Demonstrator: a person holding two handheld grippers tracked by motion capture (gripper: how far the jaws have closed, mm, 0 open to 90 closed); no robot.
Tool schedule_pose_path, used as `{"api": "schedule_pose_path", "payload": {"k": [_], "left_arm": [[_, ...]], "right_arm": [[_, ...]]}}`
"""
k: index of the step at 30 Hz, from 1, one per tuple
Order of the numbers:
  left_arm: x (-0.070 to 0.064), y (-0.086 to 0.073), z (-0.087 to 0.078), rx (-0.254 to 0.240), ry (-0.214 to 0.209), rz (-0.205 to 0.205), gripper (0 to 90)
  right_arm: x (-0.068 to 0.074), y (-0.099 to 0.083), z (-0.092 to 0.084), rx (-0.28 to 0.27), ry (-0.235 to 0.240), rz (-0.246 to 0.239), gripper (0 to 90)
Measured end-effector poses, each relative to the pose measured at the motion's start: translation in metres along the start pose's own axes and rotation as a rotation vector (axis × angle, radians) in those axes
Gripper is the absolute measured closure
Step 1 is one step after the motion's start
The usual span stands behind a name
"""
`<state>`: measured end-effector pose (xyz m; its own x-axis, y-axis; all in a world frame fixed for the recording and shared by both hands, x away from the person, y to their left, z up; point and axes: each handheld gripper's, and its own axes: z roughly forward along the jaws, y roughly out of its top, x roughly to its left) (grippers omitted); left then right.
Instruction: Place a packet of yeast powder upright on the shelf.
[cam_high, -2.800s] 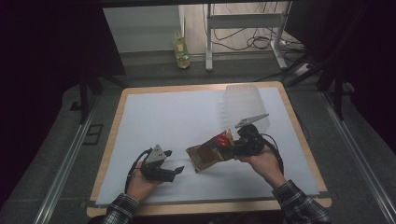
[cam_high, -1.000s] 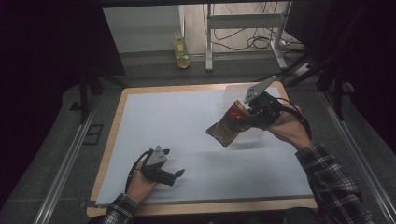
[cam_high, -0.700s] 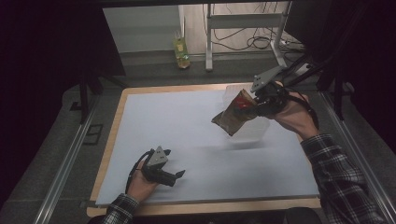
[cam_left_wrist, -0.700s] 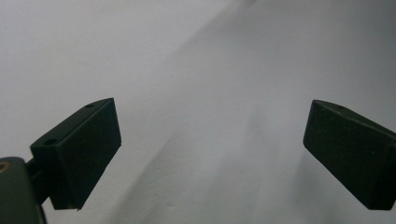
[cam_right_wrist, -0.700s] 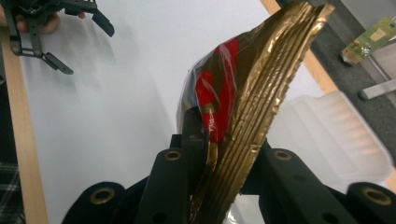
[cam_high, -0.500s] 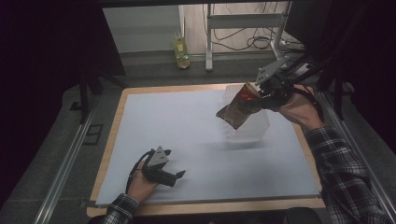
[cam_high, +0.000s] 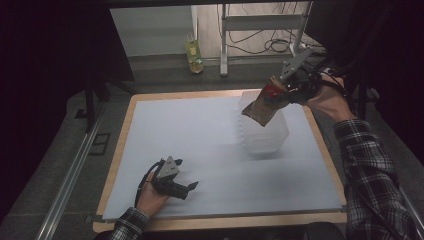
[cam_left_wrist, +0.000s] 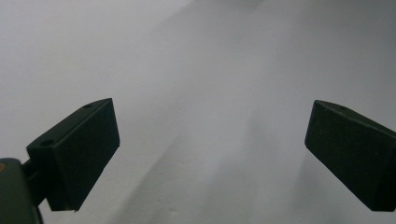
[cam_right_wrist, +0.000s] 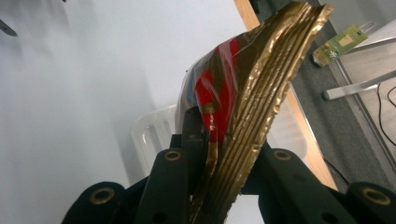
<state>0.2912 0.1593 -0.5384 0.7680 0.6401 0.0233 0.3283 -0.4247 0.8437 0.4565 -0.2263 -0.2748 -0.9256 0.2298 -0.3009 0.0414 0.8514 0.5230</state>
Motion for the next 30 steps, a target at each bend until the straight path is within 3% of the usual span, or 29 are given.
{"api": "schedule_pose_path", "payload": {"k": [15, 22, 30], "left_arm": [[0.003, -0.001, -0.002, -0.045, -0.001, -0.010, 0.5], [0.003, -0.001, -0.002, -0.046, -0.005, -0.006, 0.6], [0.003, -0.001, -0.002, -0.043, -0.007, -0.005, 0.7]], "right_arm": [[-0.028, -0.006, 0.015, 0.054, -0.006, -0.057, 77.2], [-0.033, -0.008, 0.030, 0.109, 0.007, -0.092, 77.1], [-0.032, -0.016, 0.044, 0.120, 0.051, -0.133, 77.1]]}}
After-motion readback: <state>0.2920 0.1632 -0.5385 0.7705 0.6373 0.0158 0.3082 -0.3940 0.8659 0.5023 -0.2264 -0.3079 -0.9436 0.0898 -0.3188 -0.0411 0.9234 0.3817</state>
